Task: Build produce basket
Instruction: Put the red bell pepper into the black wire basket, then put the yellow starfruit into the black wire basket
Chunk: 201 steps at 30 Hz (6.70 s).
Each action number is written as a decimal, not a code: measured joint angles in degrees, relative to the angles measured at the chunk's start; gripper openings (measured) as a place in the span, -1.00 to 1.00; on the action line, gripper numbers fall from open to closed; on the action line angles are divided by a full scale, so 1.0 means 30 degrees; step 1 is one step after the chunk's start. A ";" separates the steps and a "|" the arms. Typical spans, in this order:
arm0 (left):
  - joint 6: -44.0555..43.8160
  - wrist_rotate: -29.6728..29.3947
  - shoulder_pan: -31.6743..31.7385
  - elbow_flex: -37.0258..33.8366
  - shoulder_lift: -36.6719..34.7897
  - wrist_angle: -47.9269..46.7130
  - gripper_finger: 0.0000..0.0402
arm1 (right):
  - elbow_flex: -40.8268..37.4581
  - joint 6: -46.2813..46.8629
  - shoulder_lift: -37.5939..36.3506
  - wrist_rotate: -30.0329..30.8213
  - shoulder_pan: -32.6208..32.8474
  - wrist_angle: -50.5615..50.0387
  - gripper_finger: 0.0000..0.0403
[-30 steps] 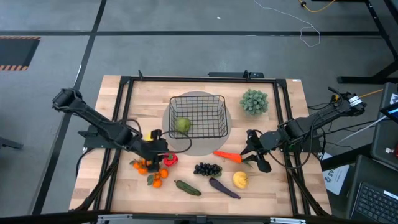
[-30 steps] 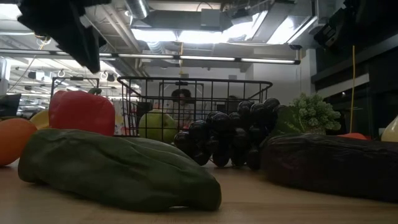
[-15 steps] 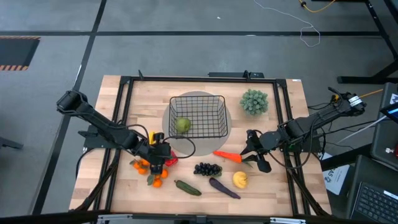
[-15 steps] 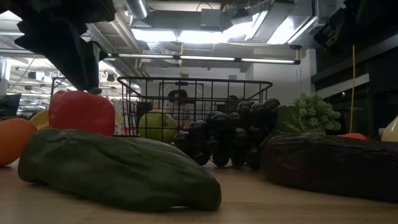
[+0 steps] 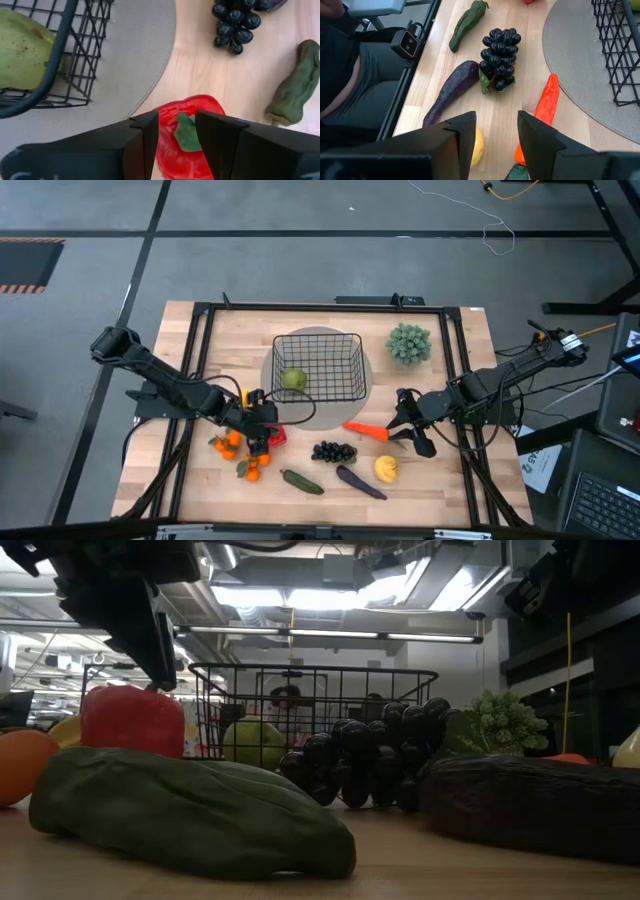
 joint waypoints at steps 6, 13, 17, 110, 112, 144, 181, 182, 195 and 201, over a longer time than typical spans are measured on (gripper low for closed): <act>-0.0038 0.0619 0.0023 0.0015 0.0298 0.0003 -0.42 | 0.0000 0.0000 0.0000 0.0000 0.0000 -0.0004 -0.33; -0.0033 0.1035 -0.0025 0.0036 0.1091 0.0280 -0.42 | 0.0000 0.0000 0.0000 0.0000 0.0000 -0.0017 -0.33; -0.0016 0.1078 0.0079 0.0036 0.1093 0.0251 -0.42 | 0.0000 0.0000 0.0000 0.0000 0.0000 -0.0011 -0.33; 0.5006 -1.1985 -0.0507 0.8386 0.3643 -1.5259 -0.53 | 0.0000 -0.0021 -0.0007 0.0007 0.0007 -0.0149 -0.33; 0.2646 -1.1816 -0.1094 0.8390 0.3452 -1.7001 -0.53 | 0.0000 -0.0022 -0.0007 0.0007 0.0000 -0.0093 -0.33; -1.3674 -0.2857 0.7062 0.8291 -0.1335 -2.2967 -0.53 | 0.0001 -0.0015 -0.0007 0.0525 0.0000 -0.0039 -0.33; -1.3617 -0.2337 0.4548 0.3885 -0.6823 -2.1072 -0.53 | 0.0004 0.0120 0.0000 0.0510 0.0004 -0.0302 -0.33; -1.4217 -0.2341 0.4548 0.3246 -0.6978 -2.0532 -0.53 | 0.0005 0.0124 0.0000 0.0510 0.0002 -0.0300 -0.33; -1.3019 0.0270 0.4548 -0.0576 -0.5749 -1.0780 -0.53 | 0.0007 0.0124 -0.0005 0.0510 0.0002 -0.0191 -0.33; -1.3978 0.0237 0.4533 -0.0576 -0.4479 -0.9747 -0.53 | 0.0001 0.0104 0.0000 0.0510 0.0007 -0.0171 -0.33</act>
